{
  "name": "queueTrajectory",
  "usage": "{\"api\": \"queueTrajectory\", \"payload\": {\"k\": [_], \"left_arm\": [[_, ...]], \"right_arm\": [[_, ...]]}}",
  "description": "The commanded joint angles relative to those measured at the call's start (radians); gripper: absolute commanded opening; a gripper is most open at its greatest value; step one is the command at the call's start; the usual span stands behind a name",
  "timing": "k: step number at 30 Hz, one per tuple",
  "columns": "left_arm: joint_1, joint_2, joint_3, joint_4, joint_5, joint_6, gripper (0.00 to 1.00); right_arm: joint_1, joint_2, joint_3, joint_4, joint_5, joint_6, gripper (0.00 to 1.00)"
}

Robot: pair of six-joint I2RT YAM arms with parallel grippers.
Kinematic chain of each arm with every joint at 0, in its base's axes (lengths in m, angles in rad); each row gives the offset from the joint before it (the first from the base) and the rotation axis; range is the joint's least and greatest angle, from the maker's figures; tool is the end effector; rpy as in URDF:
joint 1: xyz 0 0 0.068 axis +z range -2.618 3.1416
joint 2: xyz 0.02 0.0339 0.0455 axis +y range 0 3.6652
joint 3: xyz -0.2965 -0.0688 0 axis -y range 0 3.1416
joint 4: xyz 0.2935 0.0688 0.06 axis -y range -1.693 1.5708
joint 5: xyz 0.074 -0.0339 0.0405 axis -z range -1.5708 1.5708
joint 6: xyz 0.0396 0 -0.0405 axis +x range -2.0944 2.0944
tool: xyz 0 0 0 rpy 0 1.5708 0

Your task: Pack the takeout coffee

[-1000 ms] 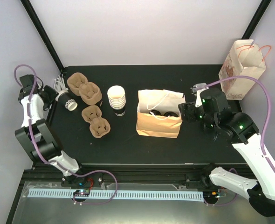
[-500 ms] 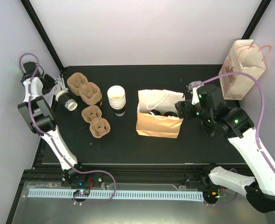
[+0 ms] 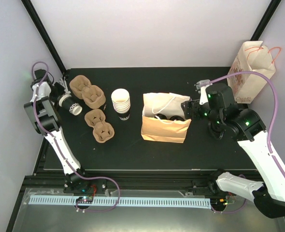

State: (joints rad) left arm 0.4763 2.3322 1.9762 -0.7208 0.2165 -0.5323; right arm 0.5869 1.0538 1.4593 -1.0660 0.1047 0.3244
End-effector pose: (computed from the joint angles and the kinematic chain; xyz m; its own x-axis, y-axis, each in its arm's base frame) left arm 0.5140 0.2556 0.1829 -0.4929 -0.8120 -0.3126 -0.7049 0.5832 -0.4036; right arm 0.1763 0.1123 0.4726 -0.6378 -0.0435 -0.7689 -0.2941 0.9365 0.1909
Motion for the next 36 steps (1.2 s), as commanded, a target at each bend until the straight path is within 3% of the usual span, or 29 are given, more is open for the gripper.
{"api": "queueTrajectory", "payload": {"k": [1, 36], "left_arm": [[0.006, -0.061, -0.106, 0.032, 0.044, -0.054, 0.2], [-0.055, -0.421, -0.785, 0.326, 0.235, -0.167, 0.2]], "right_arm": [[-0.008, 0.006, 0.019, 0.004, -0.023, 0.019, 0.8], [-0.01, -0.015, -0.036, 0.05, -0.069, 0.01, 0.8]]}}
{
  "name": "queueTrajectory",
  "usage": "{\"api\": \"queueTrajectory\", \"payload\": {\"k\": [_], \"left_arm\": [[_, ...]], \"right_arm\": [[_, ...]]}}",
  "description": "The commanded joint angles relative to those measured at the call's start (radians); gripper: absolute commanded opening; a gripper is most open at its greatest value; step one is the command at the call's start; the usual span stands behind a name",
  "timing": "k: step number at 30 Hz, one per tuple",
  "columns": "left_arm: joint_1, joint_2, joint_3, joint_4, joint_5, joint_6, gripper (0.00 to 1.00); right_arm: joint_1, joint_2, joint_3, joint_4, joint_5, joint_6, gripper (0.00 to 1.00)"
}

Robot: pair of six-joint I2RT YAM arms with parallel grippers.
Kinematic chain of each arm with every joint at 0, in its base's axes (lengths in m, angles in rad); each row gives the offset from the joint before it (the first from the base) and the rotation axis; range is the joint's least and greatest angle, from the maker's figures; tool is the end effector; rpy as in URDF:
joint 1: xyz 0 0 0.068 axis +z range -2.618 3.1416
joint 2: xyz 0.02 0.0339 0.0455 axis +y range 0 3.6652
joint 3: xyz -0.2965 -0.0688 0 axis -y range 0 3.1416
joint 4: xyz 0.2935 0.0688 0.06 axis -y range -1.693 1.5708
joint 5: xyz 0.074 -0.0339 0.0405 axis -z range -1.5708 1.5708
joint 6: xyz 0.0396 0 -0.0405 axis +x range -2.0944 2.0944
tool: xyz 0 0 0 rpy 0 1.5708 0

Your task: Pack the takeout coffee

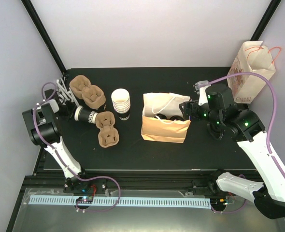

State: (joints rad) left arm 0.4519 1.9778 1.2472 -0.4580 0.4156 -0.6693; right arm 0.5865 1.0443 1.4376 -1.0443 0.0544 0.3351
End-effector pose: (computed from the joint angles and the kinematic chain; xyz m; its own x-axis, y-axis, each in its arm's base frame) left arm 0.4002 0.1765 0.1323 -0.4908 -0.8692 -0.0601 -0.7250 0.4457 -0.5252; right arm 0.1756 0.1141 0.4689 -0.6465 -0.0354 -0.7621 -0.3219 0.9183 0.2305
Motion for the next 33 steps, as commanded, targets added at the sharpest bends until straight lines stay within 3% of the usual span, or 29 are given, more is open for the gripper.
{"api": "queueTrajectory", "payload": {"k": [1, 8, 17, 22, 27, 33], "left_arm": [[-0.041, -0.079, -0.075, 0.072, 0.038, -0.034, 0.2], [-0.078, -0.128, -0.112, 0.088, 0.027, -0.039, 0.2], [-0.058, -0.077, 0.153, -0.129, -0.186, 0.076, 0.27], [-0.033, -0.029, 0.326, -0.223, -0.275, 0.131, 0.46], [-0.008, 0.109, 0.504, -0.32, -0.218, 0.154, 0.49], [-0.008, 0.216, 0.592, -0.386, -0.228, 0.155, 0.63]], "right_arm": [[-0.01, -0.004, -0.014, 0.03, -0.021, -0.001, 0.8], [-0.01, -0.004, -0.013, 0.03, -0.025, 0.001, 0.8], [-0.009, -0.011, -0.013, 0.018, -0.018, -0.004, 0.8], [-0.009, -0.003, -0.007, 0.012, -0.021, -0.008, 0.8], [-0.01, 0.019, 0.01, 0.013, -0.035, -0.004, 0.8], [-0.01, 0.052, 0.04, 0.008, -0.058, 0.004, 0.79]]}}
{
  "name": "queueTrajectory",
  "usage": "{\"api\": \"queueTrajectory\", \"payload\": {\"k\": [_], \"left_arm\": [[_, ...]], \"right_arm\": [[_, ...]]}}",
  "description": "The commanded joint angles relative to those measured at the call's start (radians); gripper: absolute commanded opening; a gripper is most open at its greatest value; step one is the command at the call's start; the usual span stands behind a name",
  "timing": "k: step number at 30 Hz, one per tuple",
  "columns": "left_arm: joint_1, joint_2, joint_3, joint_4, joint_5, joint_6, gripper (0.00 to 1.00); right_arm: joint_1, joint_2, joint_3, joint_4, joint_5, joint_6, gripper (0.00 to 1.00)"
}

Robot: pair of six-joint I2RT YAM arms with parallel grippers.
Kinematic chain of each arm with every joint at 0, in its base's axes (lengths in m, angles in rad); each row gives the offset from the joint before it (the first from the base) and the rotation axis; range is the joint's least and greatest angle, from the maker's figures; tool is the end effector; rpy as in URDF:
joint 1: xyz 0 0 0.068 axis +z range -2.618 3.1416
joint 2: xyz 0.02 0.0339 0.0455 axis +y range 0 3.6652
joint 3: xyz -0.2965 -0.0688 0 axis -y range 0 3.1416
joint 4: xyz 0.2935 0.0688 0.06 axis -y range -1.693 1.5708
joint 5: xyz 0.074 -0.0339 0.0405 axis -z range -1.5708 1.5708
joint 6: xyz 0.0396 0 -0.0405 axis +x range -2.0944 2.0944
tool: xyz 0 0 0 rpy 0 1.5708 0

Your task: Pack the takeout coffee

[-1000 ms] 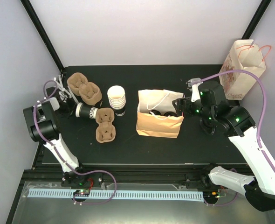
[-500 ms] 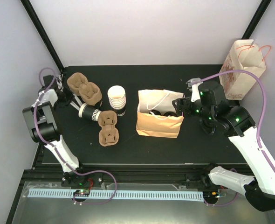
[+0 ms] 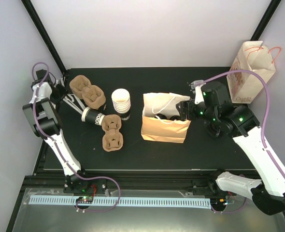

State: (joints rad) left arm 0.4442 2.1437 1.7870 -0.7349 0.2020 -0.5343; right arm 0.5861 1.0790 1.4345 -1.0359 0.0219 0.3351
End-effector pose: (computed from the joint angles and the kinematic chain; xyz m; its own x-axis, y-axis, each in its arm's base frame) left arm 0.4808 0.2200 0.2163 -0.5177 -0.7989 -0.3061 -0.6985 0.6013 -0.3880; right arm 0.1859 0.1224 0.4618 -0.6722 -0.0516 -0.7386 -0.3365 0.9099 0.2426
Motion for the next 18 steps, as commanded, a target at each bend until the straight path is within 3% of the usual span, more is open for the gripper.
{"api": "queueTrajectory", "payload": {"k": [1, 4, 11, 18], "left_arm": [[-0.001, 0.06, 0.055, -0.113, -0.02, 0.021, 0.66], [-0.004, 0.097, 0.065, -0.126, -0.012, 0.024, 0.66], [-0.024, 0.156, 0.066, -0.106, -0.005, 0.017, 0.51], [-0.046, 0.184, 0.086, -0.104, -0.059, -0.025, 0.45]], "right_arm": [[-0.009, 0.021, 0.046, 0.0, -0.031, 0.006, 0.79], [-0.01, 0.029, 0.045, 0.004, -0.038, 0.01, 0.79], [-0.009, 0.042, 0.06, 0.004, -0.064, 0.02, 0.78], [-0.009, 0.036, 0.058, 0.0, -0.066, 0.021, 0.78]]}}
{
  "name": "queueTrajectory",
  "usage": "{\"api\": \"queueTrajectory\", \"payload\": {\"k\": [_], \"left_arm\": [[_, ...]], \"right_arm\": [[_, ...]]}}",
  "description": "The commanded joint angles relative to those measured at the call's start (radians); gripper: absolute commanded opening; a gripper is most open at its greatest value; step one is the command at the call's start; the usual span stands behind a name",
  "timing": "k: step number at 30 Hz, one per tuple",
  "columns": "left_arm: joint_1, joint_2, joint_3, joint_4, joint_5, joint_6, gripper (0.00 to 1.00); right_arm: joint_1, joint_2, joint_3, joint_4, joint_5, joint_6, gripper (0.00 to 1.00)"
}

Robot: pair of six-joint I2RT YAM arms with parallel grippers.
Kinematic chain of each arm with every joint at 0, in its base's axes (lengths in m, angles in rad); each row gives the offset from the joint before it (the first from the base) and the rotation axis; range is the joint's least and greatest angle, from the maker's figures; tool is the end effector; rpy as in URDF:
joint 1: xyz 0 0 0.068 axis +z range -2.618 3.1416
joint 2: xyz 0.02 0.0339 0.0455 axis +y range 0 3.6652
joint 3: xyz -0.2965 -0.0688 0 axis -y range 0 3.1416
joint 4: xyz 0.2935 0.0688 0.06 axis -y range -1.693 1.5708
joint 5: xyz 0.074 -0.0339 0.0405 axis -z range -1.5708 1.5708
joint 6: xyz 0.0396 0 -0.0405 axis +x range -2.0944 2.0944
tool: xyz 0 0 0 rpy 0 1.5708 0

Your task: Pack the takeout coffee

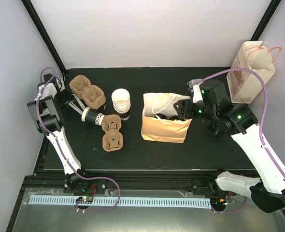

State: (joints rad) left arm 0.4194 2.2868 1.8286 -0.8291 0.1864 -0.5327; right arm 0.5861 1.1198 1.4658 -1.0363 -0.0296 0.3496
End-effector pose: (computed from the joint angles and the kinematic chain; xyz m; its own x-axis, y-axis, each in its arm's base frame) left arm 0.4925 0.2115 0.1528 -0.5762 -0.8033 -0.1506 -0.7493 0.5928 -0.2953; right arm 0.1944 0.1305 0.4640 -0.6943 -0.0500 -0.7180 -0.3556 0.8911 0.2818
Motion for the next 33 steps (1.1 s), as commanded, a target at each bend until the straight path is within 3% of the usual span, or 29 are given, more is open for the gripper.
{"api": "queueTrajectory", "payload": {"k": [1, 9, 18, 27, 33], "left_arm": [[-0.029, 0.045, 0.052, -0.017, -0.059, -0.037, 0.45], [-0.063, 0.133, 0.21, -0.209, -0.213, -0.126, 0.4], [-0.076, 0.143, 0.227, -0.271, -0.25, -0.112, 0.33], [-0.074, 0.11, 0.231, -0.36, -0.322, -0.117, 0.02], [-0.075, -0.039, 0.15, -0.358, -0.36, -0.135, 0.02]], "right_arm": [[-0.009, -0.002, 0.03, -0.001, -0.016, 0.005, 0.78], [-0.009, 0.004, 0.048, 0.001, -0.039, 0.009, 0.77], [-0.009, -0.004, 0.042, 0.009, -0.046, 0.011, 0.77], [-0.01, -0.018, 0.029, 0.019, -0.049, 0.006, 0.77], [-0.009, -0.031, 0.028, 0.026, -0.048, 0.001, 0.77]]}}
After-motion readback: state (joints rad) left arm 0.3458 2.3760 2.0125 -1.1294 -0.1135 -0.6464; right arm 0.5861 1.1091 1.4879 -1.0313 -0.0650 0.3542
